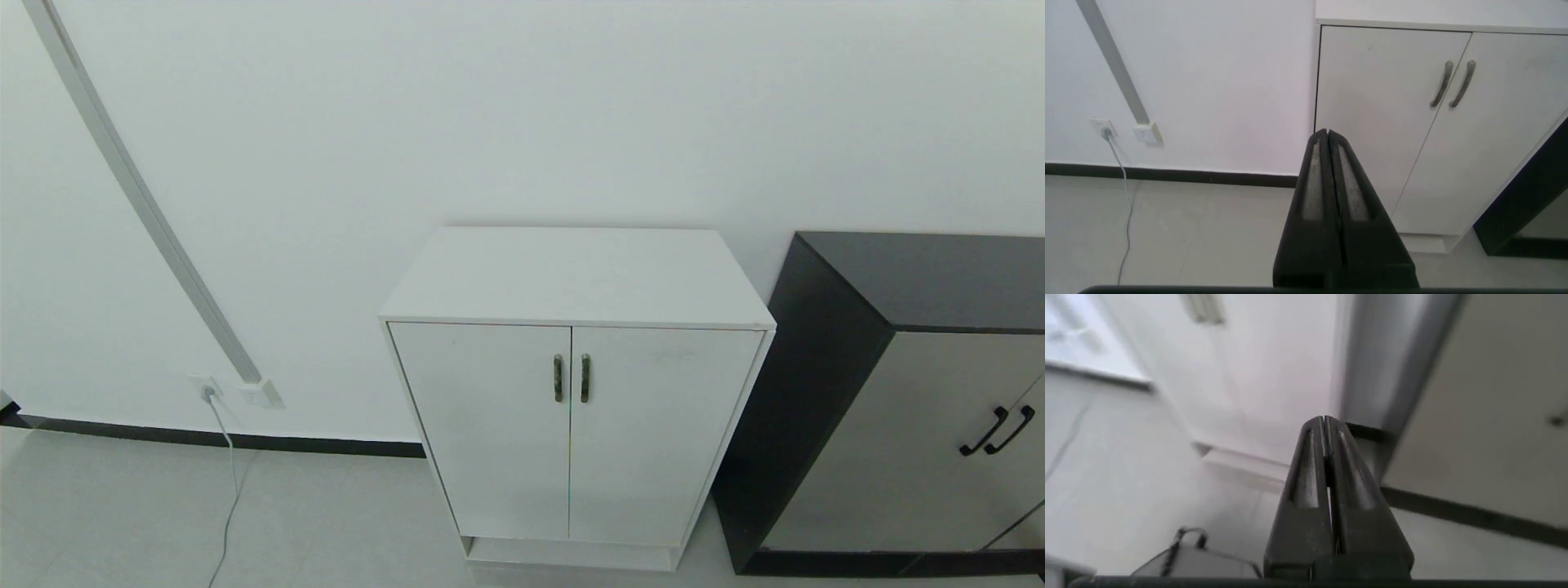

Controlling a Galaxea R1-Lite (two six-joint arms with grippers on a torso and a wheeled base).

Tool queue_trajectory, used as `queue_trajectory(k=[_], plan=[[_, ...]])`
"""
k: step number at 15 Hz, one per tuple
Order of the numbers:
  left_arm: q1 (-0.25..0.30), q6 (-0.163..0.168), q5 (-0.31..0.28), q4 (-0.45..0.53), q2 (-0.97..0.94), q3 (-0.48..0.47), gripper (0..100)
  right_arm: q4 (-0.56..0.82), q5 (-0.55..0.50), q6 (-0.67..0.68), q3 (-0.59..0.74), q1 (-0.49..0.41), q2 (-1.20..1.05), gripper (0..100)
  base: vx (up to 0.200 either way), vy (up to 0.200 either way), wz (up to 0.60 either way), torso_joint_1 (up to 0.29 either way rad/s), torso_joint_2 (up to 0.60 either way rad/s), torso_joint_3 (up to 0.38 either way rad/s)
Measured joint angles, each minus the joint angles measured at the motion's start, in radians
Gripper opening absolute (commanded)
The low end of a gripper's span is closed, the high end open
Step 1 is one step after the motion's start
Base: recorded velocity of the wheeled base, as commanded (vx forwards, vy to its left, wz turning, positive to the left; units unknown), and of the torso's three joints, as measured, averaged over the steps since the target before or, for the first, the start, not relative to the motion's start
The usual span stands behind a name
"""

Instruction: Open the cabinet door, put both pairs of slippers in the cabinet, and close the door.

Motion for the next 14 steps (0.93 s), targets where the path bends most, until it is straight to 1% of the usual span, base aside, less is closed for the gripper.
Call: queue_trajectory(k=[2, 6, 10, 11, 14], plan=[[0.0, 0.0, 0.0, 0.0, 0.0, 0.0, 0, 0.0, 0.0, 0.005, 0.001, -0.039, -0.052, 0, 0.0, 0.0, 0.0, 0.0, 0.0, 0.0], [0.0, 0.0, 0.0, 0.0, 0.0, 0.0, 0, 0.0, -0.008, 0.011, 0.001, -0.082, -0.144, 0, 0.0, 0.0, 0.0, 0.0, 0.0, 0.0], [0.0, 0.0, 0.0, 0.0, 0.0, 0.0, 0, -0.007, -0.072, 0.106, 0.001, -0.089, -0.172, 0, 0.0, 0.0, 0.0, 0.0, 0.0, 0.0], [0.0, 0.001, 0.0, 0.0, 0.0, 0.0, 0, -0.009, -0.09, 0.114, 0.002, -0.09, -0.173, 0, 0.0, 0.0, 0.0, 0.0, 0.0, 0.0], [0.0, 0.004, 0.003, -0.001, 0.0, 0.001, 0, -0.009, -0.095, 0.116, 0.003, -0.09, -0.177, 0, 0.0, 0.0, 0.0, 0.0, 0.0, 0.0]])
